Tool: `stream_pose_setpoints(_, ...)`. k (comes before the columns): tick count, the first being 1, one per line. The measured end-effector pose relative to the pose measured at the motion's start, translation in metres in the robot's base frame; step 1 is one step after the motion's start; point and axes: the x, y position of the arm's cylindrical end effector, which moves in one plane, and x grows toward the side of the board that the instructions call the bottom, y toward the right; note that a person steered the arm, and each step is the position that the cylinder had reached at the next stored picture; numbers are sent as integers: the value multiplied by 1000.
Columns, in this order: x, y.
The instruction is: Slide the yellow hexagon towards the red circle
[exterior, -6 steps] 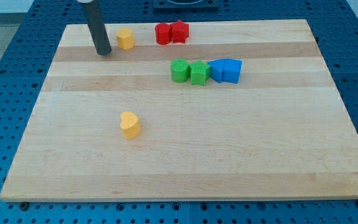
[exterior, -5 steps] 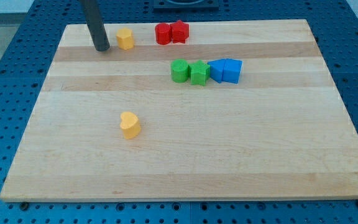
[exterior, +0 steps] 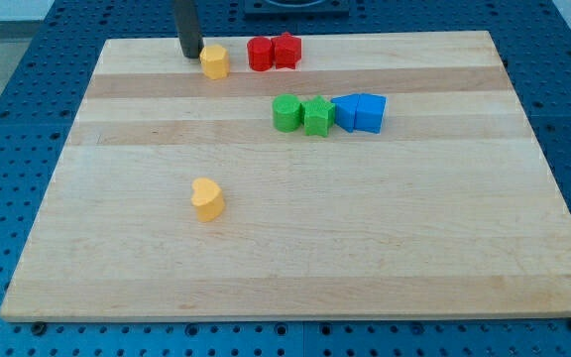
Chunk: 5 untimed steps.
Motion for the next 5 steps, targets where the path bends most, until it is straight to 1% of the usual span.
stream_pose_setpoints(1,-18,28)
stream_pose_setpoints(3,-19,96)
stream_pose_setpoints(4,-18,113)
stream_pose_setpoints(5,-16,115)
